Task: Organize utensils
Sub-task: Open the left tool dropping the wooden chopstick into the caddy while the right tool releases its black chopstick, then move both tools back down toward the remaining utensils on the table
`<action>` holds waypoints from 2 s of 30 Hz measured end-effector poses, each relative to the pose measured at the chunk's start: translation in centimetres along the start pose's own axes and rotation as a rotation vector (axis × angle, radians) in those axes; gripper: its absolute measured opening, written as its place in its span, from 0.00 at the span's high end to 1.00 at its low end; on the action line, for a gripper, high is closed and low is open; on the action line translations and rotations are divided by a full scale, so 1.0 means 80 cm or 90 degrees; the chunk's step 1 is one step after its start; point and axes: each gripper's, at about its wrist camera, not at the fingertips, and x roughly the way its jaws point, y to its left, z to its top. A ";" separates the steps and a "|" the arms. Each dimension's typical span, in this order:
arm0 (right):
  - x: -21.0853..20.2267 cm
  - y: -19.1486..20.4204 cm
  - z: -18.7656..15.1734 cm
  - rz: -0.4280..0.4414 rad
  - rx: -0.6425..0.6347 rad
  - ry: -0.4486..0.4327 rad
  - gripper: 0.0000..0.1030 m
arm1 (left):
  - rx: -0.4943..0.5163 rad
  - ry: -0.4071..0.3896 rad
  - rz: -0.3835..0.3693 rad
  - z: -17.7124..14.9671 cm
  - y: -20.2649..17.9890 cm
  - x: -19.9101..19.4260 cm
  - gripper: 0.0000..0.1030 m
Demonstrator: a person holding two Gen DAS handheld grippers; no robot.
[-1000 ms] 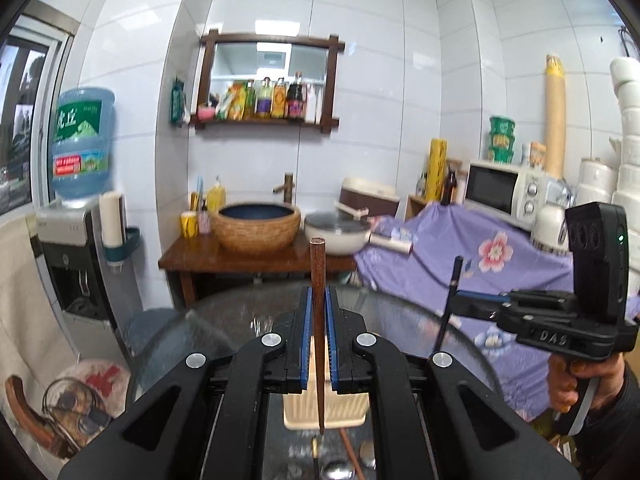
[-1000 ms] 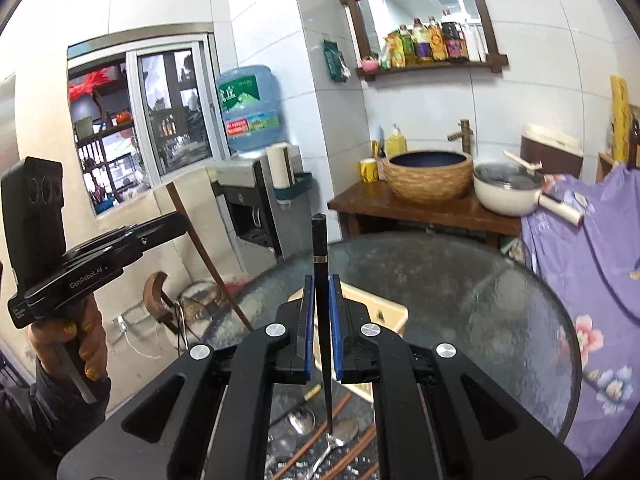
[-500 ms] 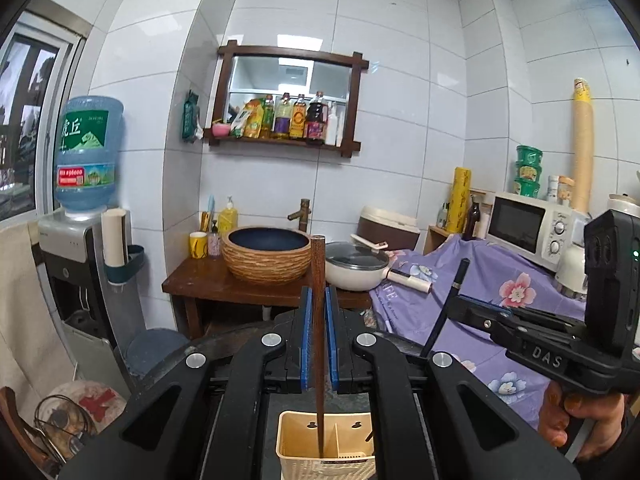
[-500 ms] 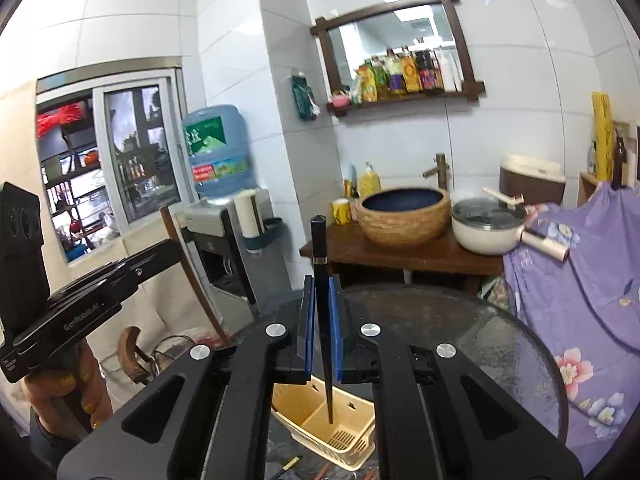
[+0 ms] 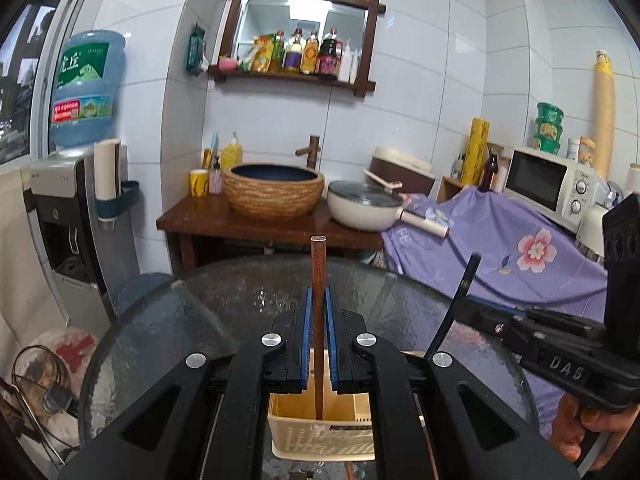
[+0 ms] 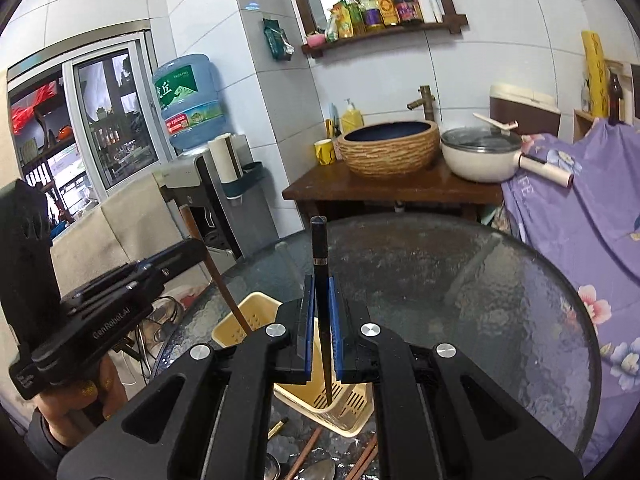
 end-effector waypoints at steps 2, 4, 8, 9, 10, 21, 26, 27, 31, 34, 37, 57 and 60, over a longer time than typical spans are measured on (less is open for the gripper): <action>0.003 -0.003 -0.003 0.000 0.005 0.002 0.92 | -0.002 0.013 0.002 -0.008 0.002 0.009 0.94; 0.005 -0.005 -0.005 0.000 0.009 0.004 0.92 | -0.002 0.024 0.002 -0.013 0.004 0.014 0.93; 0.007 -0.008 -0.007 -0.010 0.013 -0.001 0.92 | -0.006 0.032 0.003 -0.020 0.008 0.019 0.94; 0.007 -0.008 -0.008 -0.014 0.012 -0.002 0.92 | -0.006 0.034 0.001 -0.020 0.008 0.019 0.94; 0.008 -0.008 -0.008 -0.018 0.011 -0.004 0.92 | -0.005 0.034 0.001 -0.020 0.008 0.019 0.93; -0.020 -0.007 -0.036 -0.091 -0.014 -0.053 0.41 | 0.000 -0.001 0.001 -0.043 0.007 -0.016 0.16; -0.032 -0.014 -0.074 -0.120 -0.030 -0.031 0.38 | -0.016 0.010 0.014 -0.077 0.018 -0.037 0.07; -0.032 -0.017 -0.085 -0.127 -0.029 -0.017 0.38 | -0.015 0.016 0.016 -0.082 0.019 -0.038 0.07; -0.028 -0.026 -0.126 -0.138 -0.021 0.036 0.38 | 0.003 0.067 0.045 -0.115 0.022 -0.036 0.07; -0.024 -0.030 -0.152 -0.144 -0.013 0.068 0.38 | 0.007 0.109 0.051 -0.139 0.027 -0.031 0.07; -0.021 -0.032 -0.176 -0.153 -0.013 0.095 0.38 | 0.005 0.129 0.064 -0.157 0.034 -0.033 0.07; 0.002 -0.042 -0.266 -0.200 0.002 0.204 0.40 | 0.010 0.238 0.080 -0.237 0.046 -0.030 0.21; 0.004 -0.040 -0.265 -0.205 0.002 0.201 0.47 | 0.013 0.248 0.071 -0.240 0.044 -0.027 0.29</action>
